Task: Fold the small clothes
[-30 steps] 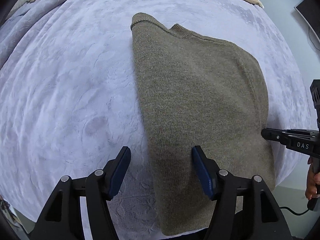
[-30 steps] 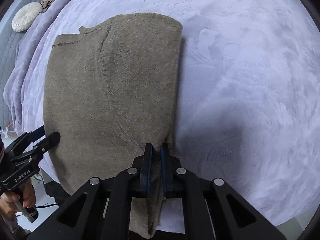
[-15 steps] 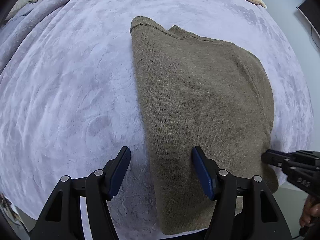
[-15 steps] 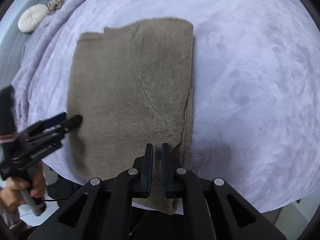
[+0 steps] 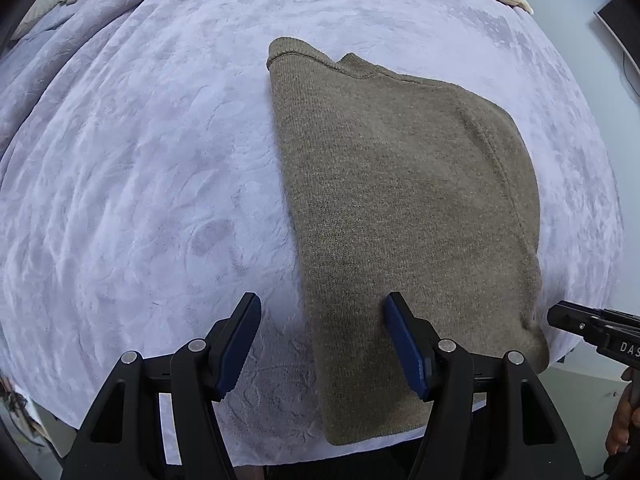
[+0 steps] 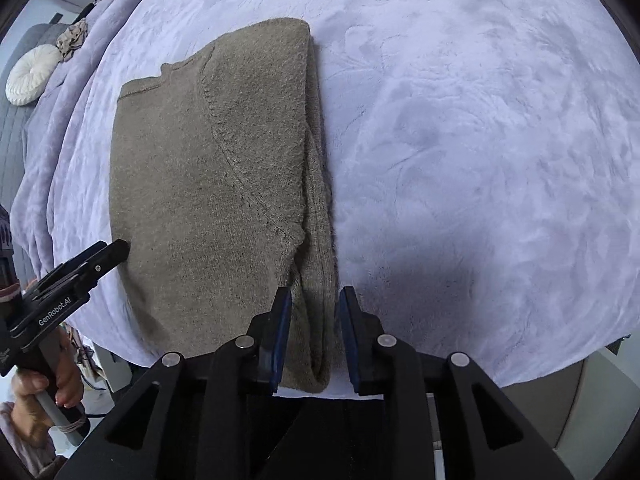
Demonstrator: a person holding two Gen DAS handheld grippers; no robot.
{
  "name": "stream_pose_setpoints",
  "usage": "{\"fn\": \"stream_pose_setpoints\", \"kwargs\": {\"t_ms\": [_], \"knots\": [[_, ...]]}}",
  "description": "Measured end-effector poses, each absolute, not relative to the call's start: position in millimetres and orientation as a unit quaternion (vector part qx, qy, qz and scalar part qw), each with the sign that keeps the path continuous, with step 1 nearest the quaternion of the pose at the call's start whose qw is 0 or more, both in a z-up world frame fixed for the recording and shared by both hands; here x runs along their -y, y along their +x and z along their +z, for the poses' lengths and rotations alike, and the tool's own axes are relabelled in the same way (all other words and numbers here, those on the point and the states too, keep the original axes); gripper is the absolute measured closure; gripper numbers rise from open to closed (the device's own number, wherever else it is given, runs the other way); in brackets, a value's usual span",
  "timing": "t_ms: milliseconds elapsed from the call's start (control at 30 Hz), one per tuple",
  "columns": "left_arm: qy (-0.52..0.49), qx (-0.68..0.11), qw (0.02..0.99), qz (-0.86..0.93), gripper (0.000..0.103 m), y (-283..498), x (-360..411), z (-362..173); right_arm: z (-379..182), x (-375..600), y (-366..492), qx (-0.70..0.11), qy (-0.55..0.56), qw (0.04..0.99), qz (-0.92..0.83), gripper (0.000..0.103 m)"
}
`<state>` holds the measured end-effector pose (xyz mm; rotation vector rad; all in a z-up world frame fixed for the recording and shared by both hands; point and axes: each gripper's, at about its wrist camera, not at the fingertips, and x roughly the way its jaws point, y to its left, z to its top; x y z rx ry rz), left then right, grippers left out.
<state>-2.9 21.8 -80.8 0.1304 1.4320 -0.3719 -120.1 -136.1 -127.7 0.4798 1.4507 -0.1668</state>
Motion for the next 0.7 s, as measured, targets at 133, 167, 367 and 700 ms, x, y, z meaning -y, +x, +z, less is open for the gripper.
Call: {"fn": "stream_pose_setpoints", "kwargs": {"t_ms": [133,167,367,700], "knots": [[0.066,-0.655,0.734,-0.168,0.038,-7.5,-21.2,-77.7,-123.6,131.1,-121.3,-0.656,0.217,0.718,-0.086,0.076],[0.068,-0.654,0.734,-0.167,0.038,-9.2,-22.3,-75.8,-123.5,127.3,-118.2,-0.658,0.216,0.716,-0.087,0.076],[0.077,-0.661,0.727,-0.171,0.038,-16.8,-30.1,-64.6,-122.1,105.0,-102.5,-0.659,0.208,0.719,-0.078,0.059],[0.056,-0.650,0.738,-0.169,0.001,-18.8,-46.2,-46.3,-108.7,95.2,-88.2,-0.652,0.197,0.728,-0.078,0.045]]}}
